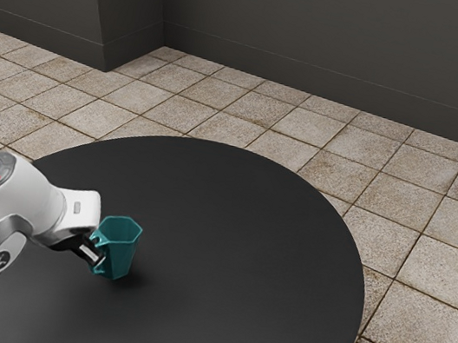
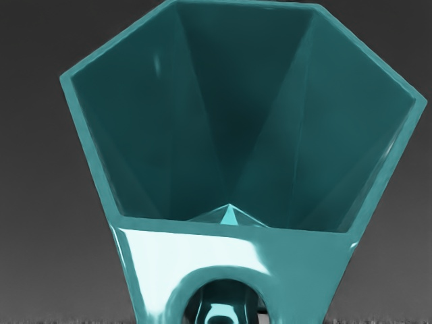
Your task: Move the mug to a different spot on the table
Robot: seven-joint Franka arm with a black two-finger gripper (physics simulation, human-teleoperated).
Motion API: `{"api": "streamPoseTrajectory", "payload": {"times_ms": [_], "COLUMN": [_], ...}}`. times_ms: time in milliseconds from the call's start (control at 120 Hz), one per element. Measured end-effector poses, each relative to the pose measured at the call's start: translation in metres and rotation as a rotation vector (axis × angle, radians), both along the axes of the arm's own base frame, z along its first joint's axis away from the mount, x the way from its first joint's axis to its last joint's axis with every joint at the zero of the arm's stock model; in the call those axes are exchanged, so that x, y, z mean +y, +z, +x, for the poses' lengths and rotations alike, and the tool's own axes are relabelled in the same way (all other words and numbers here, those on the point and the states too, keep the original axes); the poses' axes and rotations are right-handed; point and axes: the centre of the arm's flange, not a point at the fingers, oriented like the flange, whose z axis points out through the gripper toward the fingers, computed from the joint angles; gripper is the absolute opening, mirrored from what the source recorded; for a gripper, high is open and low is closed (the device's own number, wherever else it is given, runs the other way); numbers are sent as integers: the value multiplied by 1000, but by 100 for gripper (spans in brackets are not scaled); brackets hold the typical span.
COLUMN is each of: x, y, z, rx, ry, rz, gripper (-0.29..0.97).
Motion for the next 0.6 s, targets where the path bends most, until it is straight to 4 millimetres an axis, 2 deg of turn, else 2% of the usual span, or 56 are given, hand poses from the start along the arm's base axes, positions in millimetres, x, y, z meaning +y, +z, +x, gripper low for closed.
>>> {"api": "streamPoseTrajectory", "payload": {"times_ms": [117, 225, 408, 600], "x": [-2, -2, -5, -4], "y": [-11, -12, -11, -11], "z": [0, 0, 1, 1], "rx": [22, 20, 13, 11], "ry": [-4, -6, -9, -6], "rz": [-6, -8, -9, -11], "gripper": [-1, 0, 37, 55]}}
